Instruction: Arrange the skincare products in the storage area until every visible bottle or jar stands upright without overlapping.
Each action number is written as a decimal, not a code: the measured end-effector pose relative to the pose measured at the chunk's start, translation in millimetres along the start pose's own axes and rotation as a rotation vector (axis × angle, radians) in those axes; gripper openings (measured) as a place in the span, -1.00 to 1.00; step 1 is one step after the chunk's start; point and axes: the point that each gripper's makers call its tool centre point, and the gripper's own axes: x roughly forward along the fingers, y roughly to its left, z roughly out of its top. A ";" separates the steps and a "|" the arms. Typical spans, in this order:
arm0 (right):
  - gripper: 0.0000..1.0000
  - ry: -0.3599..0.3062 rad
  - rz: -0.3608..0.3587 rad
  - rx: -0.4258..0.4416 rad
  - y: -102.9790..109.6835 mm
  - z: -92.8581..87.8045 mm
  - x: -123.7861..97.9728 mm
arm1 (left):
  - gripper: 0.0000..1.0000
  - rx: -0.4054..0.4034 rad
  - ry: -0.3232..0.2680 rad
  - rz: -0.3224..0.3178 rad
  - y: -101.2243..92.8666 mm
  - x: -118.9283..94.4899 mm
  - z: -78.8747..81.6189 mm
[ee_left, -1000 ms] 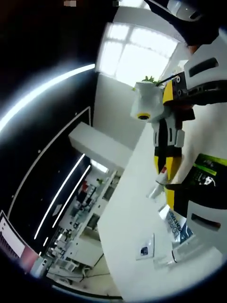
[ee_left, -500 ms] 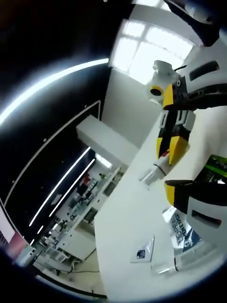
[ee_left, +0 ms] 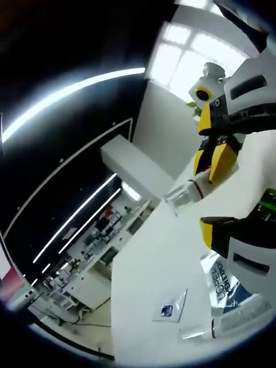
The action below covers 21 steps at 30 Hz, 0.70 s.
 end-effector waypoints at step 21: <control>-0.62 -0.109 0.037 -0.022 12.2 18.8 -5.7 | -0.42 -0.059 -0.071 -0.045 -2.7 13.5 13.0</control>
